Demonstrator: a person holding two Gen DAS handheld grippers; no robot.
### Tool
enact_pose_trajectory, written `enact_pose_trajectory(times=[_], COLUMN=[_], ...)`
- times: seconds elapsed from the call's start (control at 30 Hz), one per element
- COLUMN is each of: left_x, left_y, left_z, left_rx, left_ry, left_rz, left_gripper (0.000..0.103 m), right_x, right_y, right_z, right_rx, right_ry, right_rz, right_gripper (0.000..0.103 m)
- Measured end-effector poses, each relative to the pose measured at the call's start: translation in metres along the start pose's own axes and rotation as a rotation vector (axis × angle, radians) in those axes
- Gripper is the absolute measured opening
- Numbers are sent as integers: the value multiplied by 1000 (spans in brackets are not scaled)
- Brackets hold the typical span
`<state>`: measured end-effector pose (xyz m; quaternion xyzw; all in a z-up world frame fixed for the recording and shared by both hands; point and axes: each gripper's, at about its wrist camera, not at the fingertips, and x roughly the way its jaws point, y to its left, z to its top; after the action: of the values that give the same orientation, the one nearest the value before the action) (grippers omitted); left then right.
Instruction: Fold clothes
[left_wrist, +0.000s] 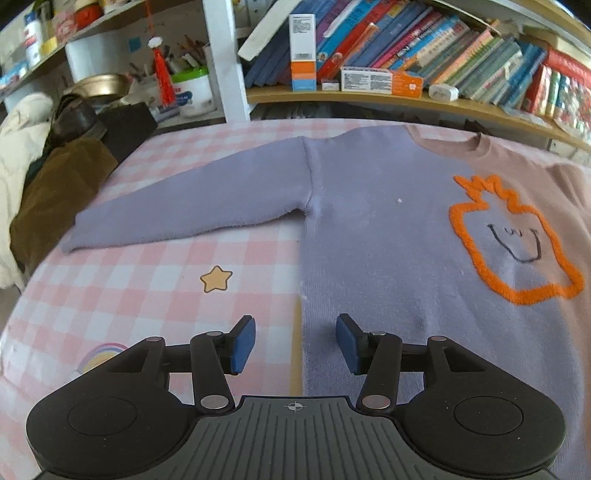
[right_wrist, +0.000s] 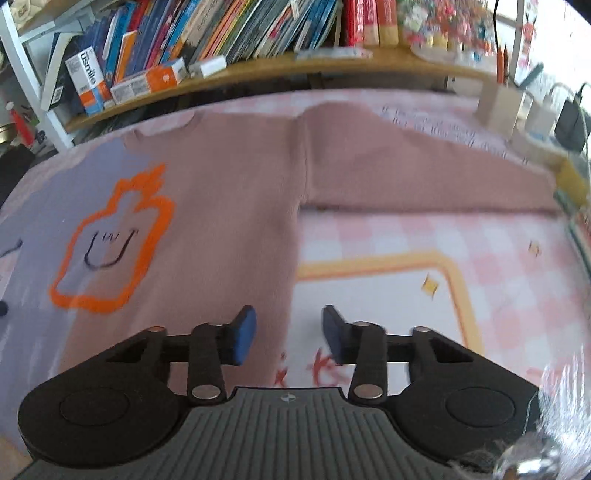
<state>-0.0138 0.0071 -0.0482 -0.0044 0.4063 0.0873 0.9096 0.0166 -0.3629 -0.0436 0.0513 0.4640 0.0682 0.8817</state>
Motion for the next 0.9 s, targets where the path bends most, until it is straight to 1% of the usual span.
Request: enact_pose_trajectory(times=[0.03,0.07,0.1,0.13,0.17,0.23,0.33,0.4,0.43,0.57,0.73,0.83,0.87,0.9], left_x=[0,1,1,2,3,5,7,9,10,16,16,2,-4,-9], left_y=[1,2,3,3,2,2,1,1,0,2,4,7,8,9], left_z=[0,0,1,2,2,4,7,9,10,15,18,12,9,4], left_rx=[-18,-35,-49,-49,-49,-49,-48,-48,-48,-47,-43,-62,-68,-70], left_ry=[2,4,5,2,0,-6,-14,-19,-22,-36,-29,-34,-35,-33], left_rz=[-4,-7,-10,-10,-10,-10,-9,-9,-9,-6,-17,-50,-56,-57], left_gripper=[48,47,44,39,37,23,19,17,15,15,16,20,23,28], right_x=[1,1,1,1,2,6,14,20,19,13,9,-2,-7,-12], right_y=[2,4,6,7,9,11,15,19,19,16,17,12,10,8], right_z=[-3,-4,-6,-7,-6,-3,3,8,7,-1,-8,-12,-15,-18], right_rx=[5,-2,-8,-14,-29,-58,-99,-121,-116,-99,-78,-36,-24,-12], right_ry=[9,5,2,-1,-6,-25,-68,-82,-75,-57,-76,-76,-75,-70], right_rz=[9,17,25,33,32,15,-31,-49,-48,-35,-46,-17,-2,11], right_gripper=[26,17,14,10,8,7,7,7,7,7,9,15,18,18])
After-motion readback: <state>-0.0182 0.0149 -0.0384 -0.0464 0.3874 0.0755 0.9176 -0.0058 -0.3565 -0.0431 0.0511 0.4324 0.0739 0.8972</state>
